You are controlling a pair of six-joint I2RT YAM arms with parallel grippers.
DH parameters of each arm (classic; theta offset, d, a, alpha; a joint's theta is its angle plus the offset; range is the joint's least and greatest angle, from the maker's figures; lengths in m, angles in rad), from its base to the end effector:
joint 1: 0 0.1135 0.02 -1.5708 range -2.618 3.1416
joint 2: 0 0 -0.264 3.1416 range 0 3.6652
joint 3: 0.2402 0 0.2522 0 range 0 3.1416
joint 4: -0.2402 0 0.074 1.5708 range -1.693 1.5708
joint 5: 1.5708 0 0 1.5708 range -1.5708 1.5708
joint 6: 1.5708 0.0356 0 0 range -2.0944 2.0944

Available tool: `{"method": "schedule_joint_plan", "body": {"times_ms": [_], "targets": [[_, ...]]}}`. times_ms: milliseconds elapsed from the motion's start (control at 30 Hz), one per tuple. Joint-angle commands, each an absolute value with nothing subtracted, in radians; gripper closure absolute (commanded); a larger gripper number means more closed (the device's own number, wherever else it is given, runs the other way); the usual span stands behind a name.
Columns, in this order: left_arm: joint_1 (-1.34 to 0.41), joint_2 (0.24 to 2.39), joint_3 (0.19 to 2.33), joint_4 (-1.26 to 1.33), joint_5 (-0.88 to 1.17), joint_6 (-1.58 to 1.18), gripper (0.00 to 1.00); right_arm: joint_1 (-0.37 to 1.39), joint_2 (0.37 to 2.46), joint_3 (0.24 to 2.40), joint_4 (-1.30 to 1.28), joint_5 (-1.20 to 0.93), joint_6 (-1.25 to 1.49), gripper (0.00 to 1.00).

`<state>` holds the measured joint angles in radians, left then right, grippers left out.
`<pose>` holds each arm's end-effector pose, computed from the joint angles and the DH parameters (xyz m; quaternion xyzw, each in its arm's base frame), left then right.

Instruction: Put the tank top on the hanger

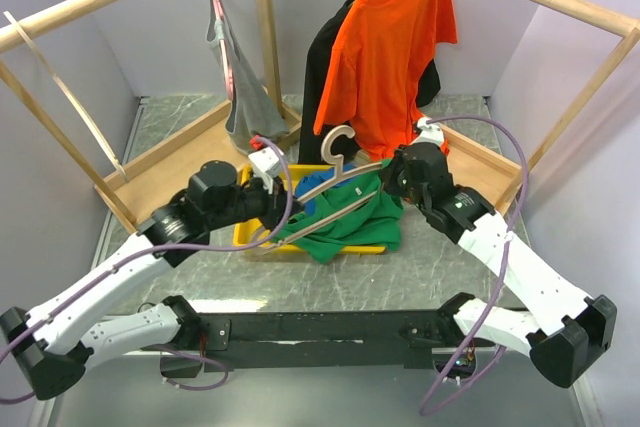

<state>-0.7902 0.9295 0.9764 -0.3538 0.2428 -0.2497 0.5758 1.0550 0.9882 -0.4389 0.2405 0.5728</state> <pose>0.1399 -0.1534 0.3637 0.2828 0.7528 -0.3761 0.4603 0.2002 0.1199 0.3341 0.0596 0.8554 0.1871 0.4793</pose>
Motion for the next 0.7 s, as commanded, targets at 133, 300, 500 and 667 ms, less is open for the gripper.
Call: {"method": "schedule_joint_plan", "body": {"times_ms": [133,300,500,667], "targets": [[-0.795,1.045,0.928,-0.019,0.333,-0.224,0.96,0.583,0.997,1.071,-0.466,0.226,0.540,1.00],[-0.795,1.072,0.899,0.096,0.322,-0.187,0.98,0.583,1.003,1.100,-0.495,0.250,0.508,1.00],[-0.795,1.153,0.911,0.193,0.399,-0.172,0.98,0.583,0.965,1.060,-0.440,0.197,0.497,0.93],[-0.795,1.221,0.925,0.213,0.403,-0.170,0.99,0.583,0.913,0.994,-0.370,0.181,0.497,0.88]]}}
